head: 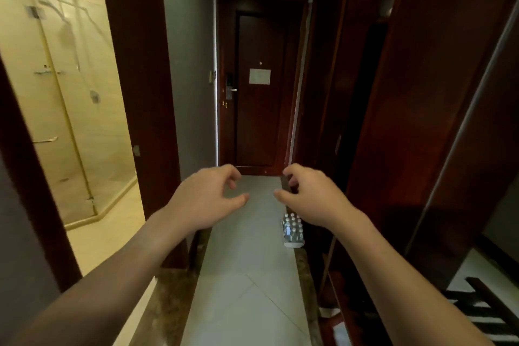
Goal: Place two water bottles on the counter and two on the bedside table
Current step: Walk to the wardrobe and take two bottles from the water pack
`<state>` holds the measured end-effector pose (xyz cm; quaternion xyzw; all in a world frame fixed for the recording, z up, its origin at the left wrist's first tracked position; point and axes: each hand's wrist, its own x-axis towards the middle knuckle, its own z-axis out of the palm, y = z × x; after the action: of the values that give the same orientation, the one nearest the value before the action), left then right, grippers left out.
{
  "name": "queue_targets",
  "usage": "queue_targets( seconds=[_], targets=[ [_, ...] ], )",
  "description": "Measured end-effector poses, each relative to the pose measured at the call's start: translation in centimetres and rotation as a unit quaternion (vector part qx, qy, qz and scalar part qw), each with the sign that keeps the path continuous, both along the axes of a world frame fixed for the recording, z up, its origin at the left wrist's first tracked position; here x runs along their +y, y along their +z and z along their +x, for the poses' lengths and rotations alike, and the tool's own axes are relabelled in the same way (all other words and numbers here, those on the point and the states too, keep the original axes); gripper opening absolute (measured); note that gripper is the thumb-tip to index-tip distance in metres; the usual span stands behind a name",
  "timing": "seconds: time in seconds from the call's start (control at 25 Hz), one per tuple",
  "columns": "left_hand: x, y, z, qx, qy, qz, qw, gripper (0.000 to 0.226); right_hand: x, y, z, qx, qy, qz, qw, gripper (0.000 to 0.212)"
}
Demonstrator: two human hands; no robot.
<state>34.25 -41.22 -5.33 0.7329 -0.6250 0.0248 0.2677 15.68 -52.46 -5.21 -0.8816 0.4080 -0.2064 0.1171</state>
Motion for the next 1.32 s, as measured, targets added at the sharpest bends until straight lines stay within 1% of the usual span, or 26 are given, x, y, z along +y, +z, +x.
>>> queue_targets(
  seconds=[0.16,0.28,0.48,0.68,0.88,1.08,1.32],
  targets=[
    [-11.2,2.3,4.6,0.005,-0.004,0.002,1.000,0.040,-11.6,1.9,4.9,-0.017,0.011,0.007,1.000,0.060],
    [-18.1,3.1,8.4,0.013,0.000,-0.008,1.000,0.040,-18.7,3.1,8.7,-0.032,0.022,0.003,0.999,0.059],
    [-29.7,2.5,14.7,0.032,-0.001,0.010,0.999,0.040,-29.8,2.6,14.6,-0.016,0.012,0.006,1.000,0.059],
    [-42.7,0.8,22.2,0.038,-0.015,-0.004,0.999,0.037,-41.3,1.9,21.7,-0.014,-0.003,-0.007,1.000,0.060],
    [-56.0,1.8,29.0,0.060,-0.042,-0.009,0.997,0.043,-52.9,3.7,28.0,-0.016,-0.037,-0.011,0.999,0.059],
    [-68.0,2.1,32.0,0.047,-0.096,-0.017,0.994,0.047,-62.9,3.2,31.4,-0.028,-0.072,0.002,0.997,0.058],
    [-81.2,-0.2,33.9,0.050,-0.111,-0.012,0.992,0.043,-75.9,0.5,33.1,-0.045,-0.083,0.017,0.995,0.059]
  ],
)
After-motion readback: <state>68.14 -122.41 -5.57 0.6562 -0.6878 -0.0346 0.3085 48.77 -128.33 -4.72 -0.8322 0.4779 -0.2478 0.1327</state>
